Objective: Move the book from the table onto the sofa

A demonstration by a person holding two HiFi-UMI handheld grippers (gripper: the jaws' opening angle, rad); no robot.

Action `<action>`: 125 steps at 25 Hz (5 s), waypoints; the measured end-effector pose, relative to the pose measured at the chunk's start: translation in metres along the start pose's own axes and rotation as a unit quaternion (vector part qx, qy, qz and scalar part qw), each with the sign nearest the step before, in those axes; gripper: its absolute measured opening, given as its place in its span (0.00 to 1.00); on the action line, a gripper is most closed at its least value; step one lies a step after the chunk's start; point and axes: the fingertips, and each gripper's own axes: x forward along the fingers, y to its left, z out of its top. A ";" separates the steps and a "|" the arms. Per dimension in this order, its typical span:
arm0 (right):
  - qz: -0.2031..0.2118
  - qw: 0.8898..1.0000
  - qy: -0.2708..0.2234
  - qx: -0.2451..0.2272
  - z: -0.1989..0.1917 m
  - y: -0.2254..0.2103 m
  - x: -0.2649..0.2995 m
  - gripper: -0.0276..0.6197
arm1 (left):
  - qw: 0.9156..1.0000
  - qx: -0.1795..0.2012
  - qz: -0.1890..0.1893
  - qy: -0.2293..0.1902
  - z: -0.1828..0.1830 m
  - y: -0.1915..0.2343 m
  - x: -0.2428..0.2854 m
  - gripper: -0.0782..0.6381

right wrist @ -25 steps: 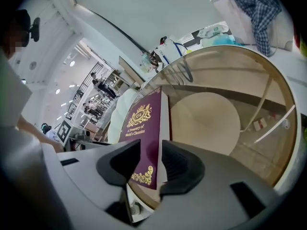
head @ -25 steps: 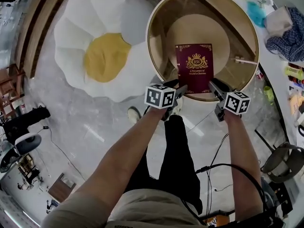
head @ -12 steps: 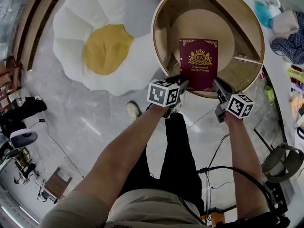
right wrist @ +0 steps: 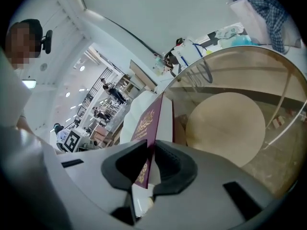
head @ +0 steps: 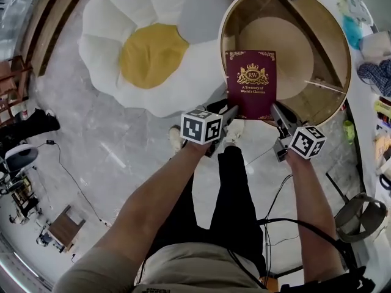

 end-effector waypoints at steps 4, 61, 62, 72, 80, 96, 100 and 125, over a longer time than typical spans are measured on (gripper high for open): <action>0.017 1.000 0.016 -0.018 -0.007 0.031 0.025 0.14 | 1.000 -0.011 0.011 -0.021 0.001 0.022 -0.033 0.34; 0.018 0.967 0.206 -0.150 -0.201 0.117 0.324 0.23 | 0.992 -0.098 0.058 -0.058 -0.104 0.375 -0.148 0.35; 0.019 0.966 0.208 -0.153 -0.198 0.124 0.314 0.20 | 0.992 -0.094 0.057 -0.055 -0.104 0.365 -0.156 0.35; 0.065 0.963 0.189 -0.181 -0.152 0.258 0.209 0.06 | 0.998 -0.029 -0.018 -0.058 -0.068 0.229 -0.261 0.29; 0.102 0.965 0.144 -0.196 -0.101 0.368 0.096 0.06 | 0.995 0.026 -0.066 -0.075 -0.030 0.092 -0.352 0.12; 0.149 0.946 0.105 -0.269 -0.052 0.500 -0.051 0.06 | 0.980 0.101 -0.112 -0.127 -0.001 -0.100 -0.484 0.12; 0.158 0.937 0.097 -0.297 -0.040 0.523 -0.070 0.06 | 0.976 0.124 -0.116 -0.136 0.004 -0.124 -0.502 0.12; 0.157 0.931 0.095 -0.316 -0.049 0.549 -0.064 0.06 | 0.977 0.124 -0.092 -0.147 0.004 -0.103 -0.524 0.12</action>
